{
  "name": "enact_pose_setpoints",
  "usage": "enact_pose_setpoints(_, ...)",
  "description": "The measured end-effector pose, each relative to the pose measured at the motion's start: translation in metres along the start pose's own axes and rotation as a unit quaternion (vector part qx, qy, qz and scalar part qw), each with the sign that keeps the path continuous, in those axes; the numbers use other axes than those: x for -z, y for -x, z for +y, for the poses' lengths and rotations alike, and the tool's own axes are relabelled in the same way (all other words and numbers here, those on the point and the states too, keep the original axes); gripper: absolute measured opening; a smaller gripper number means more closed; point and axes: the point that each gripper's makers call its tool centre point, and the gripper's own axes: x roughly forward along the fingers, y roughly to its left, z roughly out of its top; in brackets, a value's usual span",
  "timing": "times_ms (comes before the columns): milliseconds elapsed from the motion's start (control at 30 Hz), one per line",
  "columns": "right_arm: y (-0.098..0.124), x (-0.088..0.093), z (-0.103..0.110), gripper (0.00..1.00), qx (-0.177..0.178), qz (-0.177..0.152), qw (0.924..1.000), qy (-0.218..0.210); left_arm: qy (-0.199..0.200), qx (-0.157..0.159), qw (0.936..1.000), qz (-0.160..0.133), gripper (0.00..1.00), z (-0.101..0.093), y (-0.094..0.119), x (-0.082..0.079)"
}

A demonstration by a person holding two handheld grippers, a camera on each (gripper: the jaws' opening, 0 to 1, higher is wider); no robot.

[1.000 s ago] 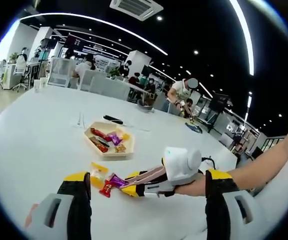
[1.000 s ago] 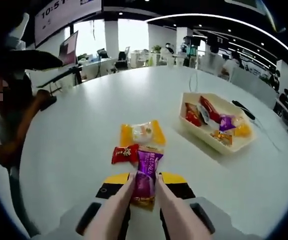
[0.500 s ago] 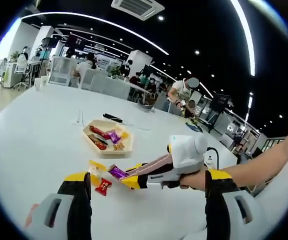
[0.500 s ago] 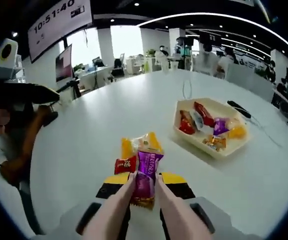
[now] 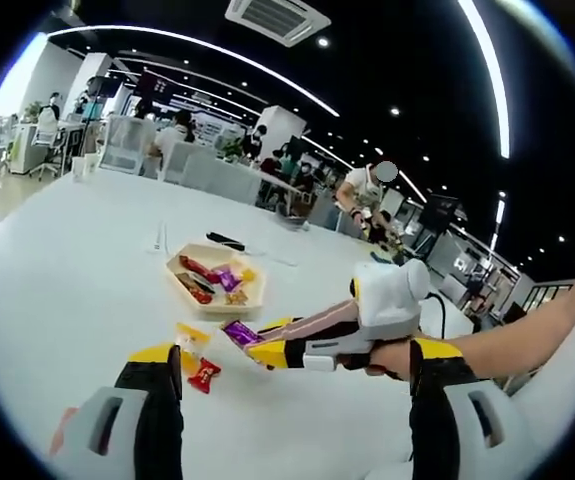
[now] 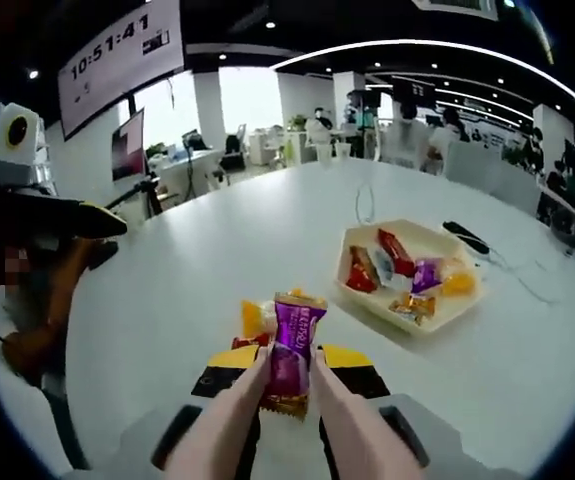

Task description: Place the target food into the container with the food tongs after gripping and lifting it, then release it inside without dropping or visibly crushing the food.

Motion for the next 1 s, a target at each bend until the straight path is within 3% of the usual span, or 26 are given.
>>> enact_pose_setpoints(167, 0.004, 0.014, -0.004, 0.2, 0.001, 0.028, 0.9996, 0.011, -0.012, -0.002, 0.9996, 0.027, 0.93, 0.0, -0.001, 0.01)
enact_pose_setpoints(267, 0.008, 0.017, -0.002, 0.2, -0.004, 0.031, 0.9994, 0.014, -0.019, -0.017, 0.9995, 0.016, 0.96, 0.004, 0.003, 0.006)
enact_pose_setpoints(433, 0.013, 0.006, -0.013, 0.2, 0.006, 0.011, 0.9999, -0.002, -0.001, -0.033, 0.9995, 0.003, 0.97, 0.015, -0.002, 0.007)
enact_pose_setpoints(500, 0.016, 0.001, -0.018, 0.2, 0.012, 0.006, 0.9998, -0.015, 0.0, -0.027, 0.9995, 0.017, 0.98, 0.013, -0.006, 0.009)
enact_pose_setpoints(600, 0.019, -0.006, -0.022, 0.2, 0.014, -0.002, 0.9997, -0.018, -0.014, -0.02, 0.9997, 0.007, 0.99, 0.008, -0.005, 0.0)
enact_pose_setpoints(733, 0.025, -0.023, -0.032, 0.2, 0.028, -0.026, 0.9991, -0.02, -0.005, -0.015, 0.9999, -0.004, 0.99, 0.012, -0.009, -0.006)
enact_pose_setpoints(867, 0.03, -0.027, -0.041, 0.2, 0.036, -0.033, 0.9981, -0.039, -0.006, -0.004, 0.9998, 0.016, 0.99, 0.008, -0.016, -0.005)
enact_pose_setpoints(1000, 0.032, -0.028, -0.045, 0.2, 0.037, -0.035, 0.9983, -0.029, -0.012, -0.003, 0.9999, -0.006, 0.99, 0.007, -0.016, -0.015)
